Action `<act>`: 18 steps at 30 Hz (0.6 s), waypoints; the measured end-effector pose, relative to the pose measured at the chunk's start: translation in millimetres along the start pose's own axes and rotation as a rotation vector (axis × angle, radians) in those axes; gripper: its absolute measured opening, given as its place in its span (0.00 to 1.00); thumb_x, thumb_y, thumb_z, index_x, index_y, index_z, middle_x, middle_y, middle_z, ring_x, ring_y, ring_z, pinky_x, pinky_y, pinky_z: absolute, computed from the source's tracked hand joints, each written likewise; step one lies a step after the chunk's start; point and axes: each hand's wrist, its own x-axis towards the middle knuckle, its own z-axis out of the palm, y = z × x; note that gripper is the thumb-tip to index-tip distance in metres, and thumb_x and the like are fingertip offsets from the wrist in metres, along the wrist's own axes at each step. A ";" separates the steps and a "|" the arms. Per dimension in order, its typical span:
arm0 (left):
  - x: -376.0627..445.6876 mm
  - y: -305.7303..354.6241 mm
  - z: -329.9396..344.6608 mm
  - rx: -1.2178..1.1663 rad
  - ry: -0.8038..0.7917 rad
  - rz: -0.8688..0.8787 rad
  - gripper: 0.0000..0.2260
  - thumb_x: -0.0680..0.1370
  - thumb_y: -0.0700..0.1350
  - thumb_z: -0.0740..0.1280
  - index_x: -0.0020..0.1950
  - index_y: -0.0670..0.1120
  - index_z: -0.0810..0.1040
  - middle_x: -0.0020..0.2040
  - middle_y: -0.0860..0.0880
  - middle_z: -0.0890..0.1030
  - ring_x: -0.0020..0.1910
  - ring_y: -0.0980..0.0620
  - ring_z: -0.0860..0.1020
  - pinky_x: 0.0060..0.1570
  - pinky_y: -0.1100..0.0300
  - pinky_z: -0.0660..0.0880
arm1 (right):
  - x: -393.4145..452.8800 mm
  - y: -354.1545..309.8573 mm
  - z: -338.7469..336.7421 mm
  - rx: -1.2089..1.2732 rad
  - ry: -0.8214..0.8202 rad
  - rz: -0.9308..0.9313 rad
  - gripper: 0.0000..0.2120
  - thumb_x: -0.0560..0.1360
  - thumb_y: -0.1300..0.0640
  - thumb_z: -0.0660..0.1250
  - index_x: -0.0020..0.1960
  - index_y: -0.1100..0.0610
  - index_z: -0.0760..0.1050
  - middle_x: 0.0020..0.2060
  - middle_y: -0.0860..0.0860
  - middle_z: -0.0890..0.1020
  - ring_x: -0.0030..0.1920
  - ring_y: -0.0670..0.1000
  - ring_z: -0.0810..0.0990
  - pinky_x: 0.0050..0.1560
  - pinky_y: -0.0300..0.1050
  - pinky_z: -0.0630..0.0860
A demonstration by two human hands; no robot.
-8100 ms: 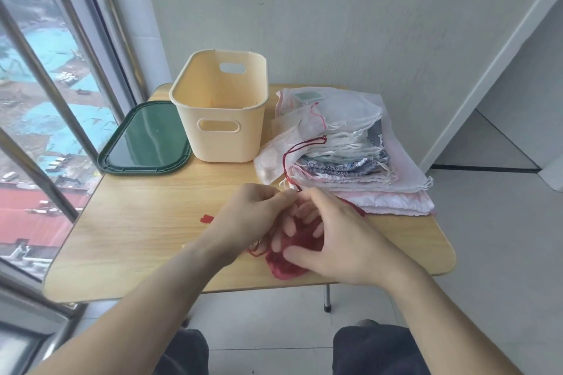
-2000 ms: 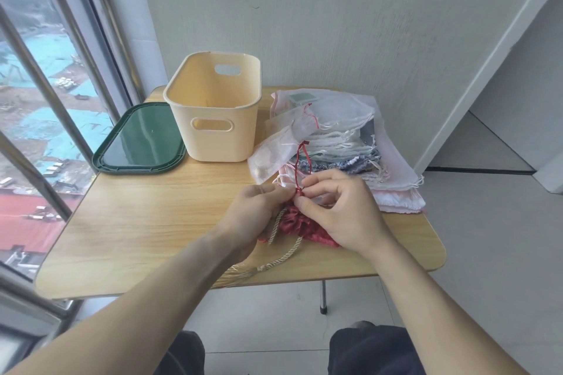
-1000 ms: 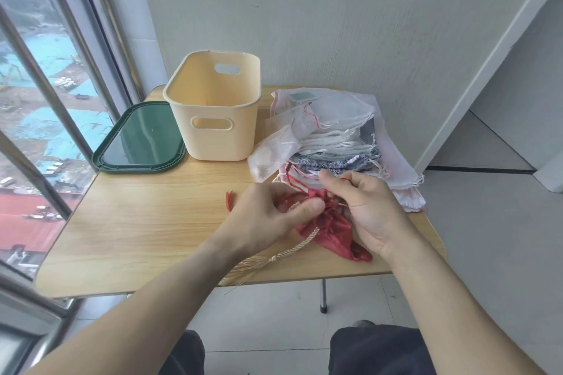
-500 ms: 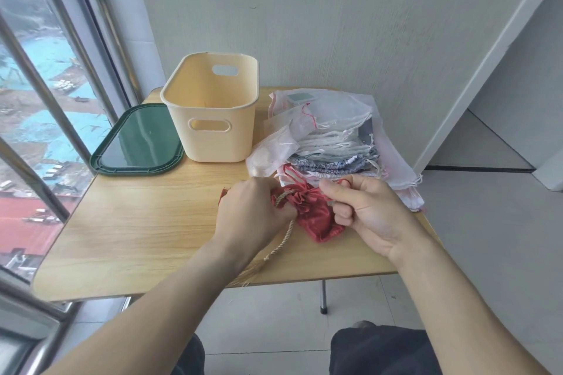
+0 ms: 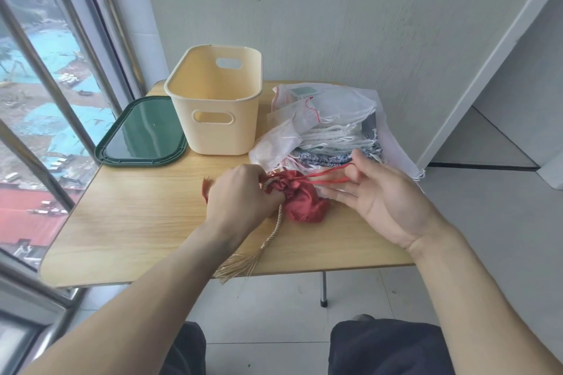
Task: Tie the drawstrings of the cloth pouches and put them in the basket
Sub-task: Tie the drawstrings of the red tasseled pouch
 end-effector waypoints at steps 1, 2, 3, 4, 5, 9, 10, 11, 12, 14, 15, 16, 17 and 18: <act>-0.2 0.3 -0.1 0.000 -0.004 -0.002 0.09 0.69 0.52 0.71 0.36 0.47 0.79 0.28 0.49 0.77 0.32 0.45 0.76 0.32 0.54 0.72 | 1.6 0.8 0.9 0.016 0.062 0.002 0.17 0.79 0.52 0.62 0.34 0.57 0.71 0.39 0.58 0.84 0.51 0.60 0.85 0.61 0.58 0.78; 0.1 0.7 -0.2 0.006 -0.003 -0.001 0.09 0.69 0.52 0.71 0.36 0.46 0.79 0.27 0.49 0.76 0.32 0.45 0.76 0.32 0.54 0.72 | 4.2 3.3 0.2 0.040 0.132 -0.010 0.17 0.81 0.54 0.62 0.35 0.58 0.69 0.36 0.58 0.82 0.45 0.59 0.85 0.57 0.57 0.81; 0.2 0.3 0.0 0.012 0.001 0.002 0.09 0.69 0.51 0.71 0.36 0.46 0.79 0.27 0.49 0.76 0.32 0.44 0.76 0.31 0.54 0.72 | 5.9 5.0 -1.7 0.080 0.198 -0.031 0.17 0.82 0.54 0.62 0.35 0.57 0.68 0.30 0.55 0.78 0.37 0.56 0.82 0.51 0.55 0.83; 0.5 -0.6 0.3 0.018 0.003 0.002 0.09 0.69 0.51 0.71 0.35 0.45 0.78 0.26 0.49 0.76 0.31 0.44 0.76 0.30 0.55 0.71 | 6.1 4.3 -2.3 0.128 0.254 -0.050 0.17 0.83 0.54 0.61 0.36 0.56 0.68 0.26 0.51 0.71 0.30 0.51 0.76 0.45 0.51 0.84; 1.2 -2.3 0.5 0.022 0.003 -0.001 0.10 0.69 0.50 0.71 0.35 0.45 0.78 0.26 0.48 0.75 0.31 0.44 0.76 0.29 0.55 0.71 | 6.2 2.7 -4.4 0.164 0.287 -0.062 0.16 0.83 0.54 0.60 0.37 0.55 0.68 0.25 0.48 0.64 0.26 0.48 0.68 0.38 0.46 0.82; 2.8 -8.3 0.9 0.037 -0.033 0.002 0.09 0.69 0.51 0.70 0.38 0.45 0.79 0.29 0.49 0.77 0.34 0.44 0.78 0.29 0.55 0.69 | 10.0 2.4 -23.2 -0.017 0.350 -0.024 0.17 0.84 0.52 0.61 0.37 0.55 0.70 0.23 0.45 0.57 0.23 0.45 0.55 0.22 0.39 0.58; 2.2 -8.4 0.5 0.049 -0.040 0.004 0.10 0.69 0.52 0.70 0.41 0.46 0.79 0.30 0.50 0.77 0.35 0.44 0.78 0.28 0.56 0.67 | 12.6 7.6 -32.7 -0.209 0.395 -0.019 0.17 0.83 0.52 0.62 0.37 0.56 0.72 0.23 0.45 0.59 0.23 0.45 0.56 0.24 0.40 0.58; 0.9 -7.6 -0.9 0.040 -0.044 0.005 0.10 0.69 0.52 0.70 0.46 0.47 0.79 0.31 0.51 0.77 0.36 0.45 0.78 0.29 0.56 0.66 | 15.0 12.3 -41.1 -0.440 0.436 -0.027 0.16 0.83 0.53 0.63 0.38 0.57 0.75 0.23 0.46 0.62 0.23 0.46 0.60 0.26 0.42 0.62; -0.8 -6.5 -2.2 -0.003 -0.056 0.015 0.13 0.69 0.52 0.70 0.51 0.49 0.78 0.32 0.52 0.77 0.37 0.46 0.78 0.31 0.56 0.66 | 16.9 15.6 -48.3 -0.661 0.473 -0.054 0.12 0.82 0.53 0.65 0.42 0.57 0.78 0.25 0.47 0.67 0.24 0.47 0.66 0.31 0.46 0.68; -5.7 -2.1 -8.2 -0.180 -0.126 0.061 0.22 0.69 0.52 0.66 0.62 0.50 0.73 0.43 0.52 0.78 0.45 0.49 0.77 0.39 0.59 0.69 | 18.5 16.8 -53.2 -0.888 0.460 -0.051 0.09 0.79 0.56 0.69 0.59 0.54 0.78 0.40 0.48 0.79 0.38 0.47 0.79 0.46 0.52 0.78; -7.5 1.3 -11.3 -0.274 -0.170 0.074 0.25 0.69 0.52 0.63 0.65 0.50 0.70 0.51 0.51 0.77 0.50 0.50 0.75 0.46 0.58 0.69 | 19.4 17.7 -53.5 -0.941 0.422 -0.059 0.19 0.77 0.57 0.71 0.67 0.51 0.73 0.49 0.49 0.78 0.47 0.48 0.80 0.53 0.50 0.78; -8.5 4.3 -13.1 -0.339 -0.197 0.077 0.26 0.68 0.52 0.60 0.67 0.51 0.69 0.54 0.51 0.75 0.53 0.51 0.73 0.50 0.56 0.68 | 19.9 18.1 -51.0 -0.999 0.384 -0.097 0.26 0.76 0.58 0.73 0.71 0.49 0.70 0.55 0.49 0.76 0.52 0.49 0.79 0.56 0.48 0.77; -8.9 6.6 -13.0 -0.367 -0.198 0.069 0.24 0.70 0.52 0.58 0.66 0.50 0.71 0.54 0.51 0.75 0.54 0.52 0.72 0.51 0.56 0.66 | 20.4 18.7 -45.3 -1.075 0.372 -0.174 0.27 0.75 0.58 0.73 0.71 0.48 0.70 0.57 0.49 0.75 0.56 0.51 0.78 0.59 0.48 0.76; -8.6 7.4 -11.6 -0.368 -0.182 0.053 0.20 0.73 0.52 0.57 0.63 0.49 0.73 0.53 0.51 0.76 0.53 0.52 0.73 0.50 0.56 0.66 | 19.5 19.2 -35.9 -1.143 0.350 -0.258 0.26 0.73 0.55 0.73 0.70 0.47 0.73 0.59 0.49 0.75 0.59 0.51 0.76 0.64 0.50 0.74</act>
